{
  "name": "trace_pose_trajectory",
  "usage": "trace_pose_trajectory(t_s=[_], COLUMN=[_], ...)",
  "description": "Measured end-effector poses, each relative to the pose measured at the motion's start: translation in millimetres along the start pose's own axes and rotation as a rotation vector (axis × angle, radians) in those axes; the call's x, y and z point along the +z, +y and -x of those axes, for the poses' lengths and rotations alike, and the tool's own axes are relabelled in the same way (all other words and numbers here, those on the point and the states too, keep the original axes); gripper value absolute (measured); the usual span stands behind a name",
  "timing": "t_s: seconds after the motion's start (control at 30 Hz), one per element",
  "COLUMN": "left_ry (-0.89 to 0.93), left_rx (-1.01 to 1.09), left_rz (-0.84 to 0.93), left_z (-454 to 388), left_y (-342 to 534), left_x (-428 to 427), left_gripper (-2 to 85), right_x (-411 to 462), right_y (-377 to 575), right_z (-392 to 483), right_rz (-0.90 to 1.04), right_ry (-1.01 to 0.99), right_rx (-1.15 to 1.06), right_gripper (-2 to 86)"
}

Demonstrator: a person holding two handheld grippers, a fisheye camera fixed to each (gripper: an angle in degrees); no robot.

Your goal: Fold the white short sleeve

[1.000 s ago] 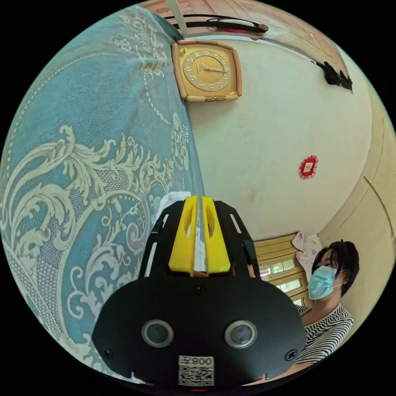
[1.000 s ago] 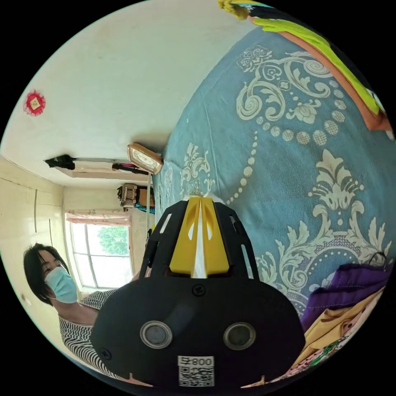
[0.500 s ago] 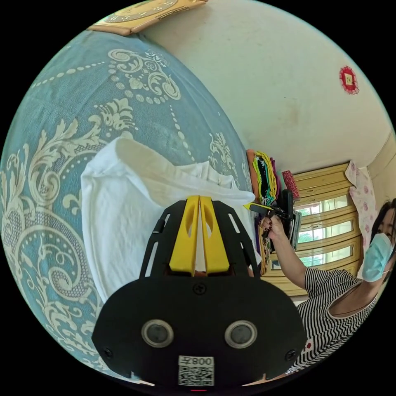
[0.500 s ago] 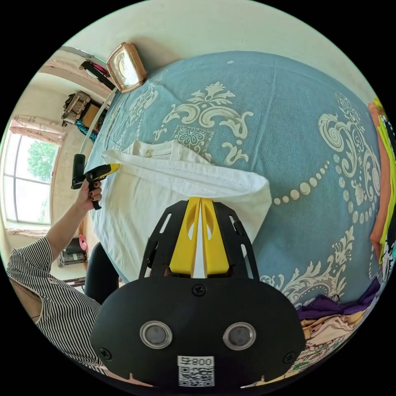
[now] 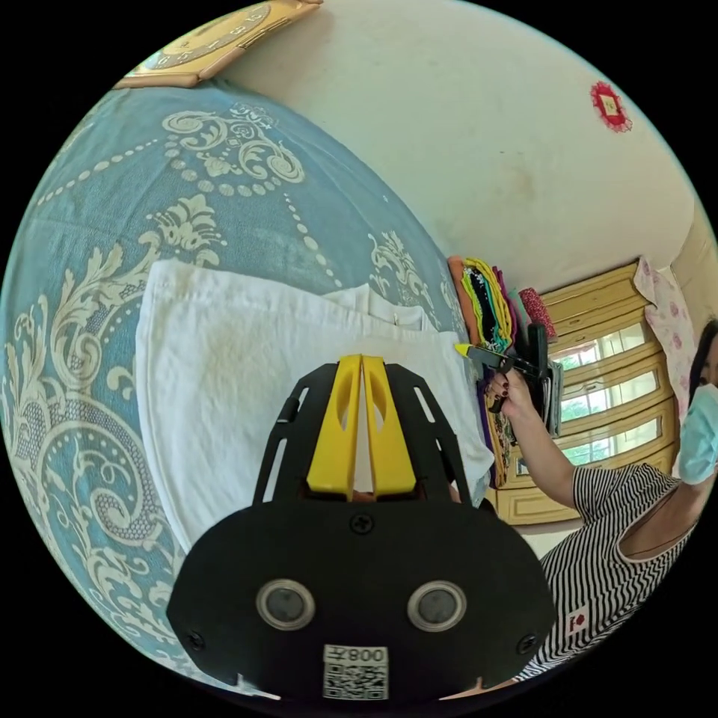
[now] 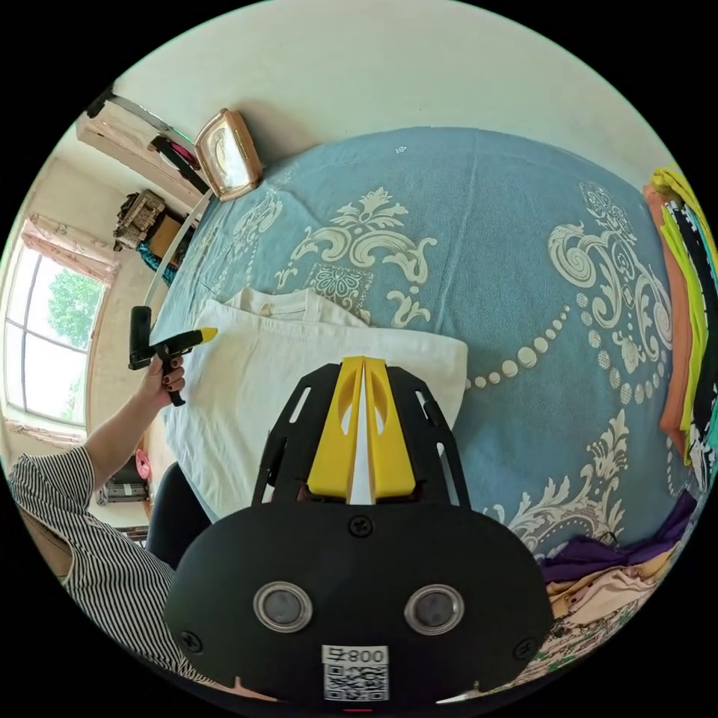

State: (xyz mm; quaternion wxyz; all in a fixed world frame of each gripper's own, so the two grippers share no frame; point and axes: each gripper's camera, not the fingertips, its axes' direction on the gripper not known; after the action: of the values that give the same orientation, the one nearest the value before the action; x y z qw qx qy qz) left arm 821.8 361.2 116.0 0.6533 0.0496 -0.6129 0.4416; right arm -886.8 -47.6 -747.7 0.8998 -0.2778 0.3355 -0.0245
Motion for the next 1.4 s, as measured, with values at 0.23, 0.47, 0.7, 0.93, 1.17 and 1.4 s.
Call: trace_pose_trajectory(t_s=[0.23,0.47,0.7,0.93,1.17,1.4], left_ry=[0.0,-0.046,-0.083,-0.041,-0.026,-0.078], left_rx=[0.035,0.004,-0.088,-0.087,-0.097,-0.305], left_rz=[-0.061,-0.127,-0.104,-0.157,-0.101,-0.159], left_z=[-10.2,0.5,27.9,25.9,20.6,39.8], left_y=[10.1,37.8,68.3,101.7,220.8,351.5], left_x=[-17.9,-48.6,-52.8,-80.4,-138.5,-196.6], left_gripper=[0.4,0.7,0.3,0.9,3.9,6.8], right_x=[-29.6,-46.5,-36.2,-65.5,-108.3,-109.3], right_y=[32.1,69.4,88.0,134.8,274.9,419.8], right_z=[4.2,-41.9,-64.5,-86.2,-88.2,-73.8], right_rz=[-0.074,-0.099,-0.03,-0.084,-0.07,0.05], right_ry=[0.134,0.134,0.128,0.093,0.037,0.001], right_rx=[0.006,0.153,0.164,0.195,0.185,0.234], right_gripper=[1.0,5.2,1.4,0.2,1.2,5.2])
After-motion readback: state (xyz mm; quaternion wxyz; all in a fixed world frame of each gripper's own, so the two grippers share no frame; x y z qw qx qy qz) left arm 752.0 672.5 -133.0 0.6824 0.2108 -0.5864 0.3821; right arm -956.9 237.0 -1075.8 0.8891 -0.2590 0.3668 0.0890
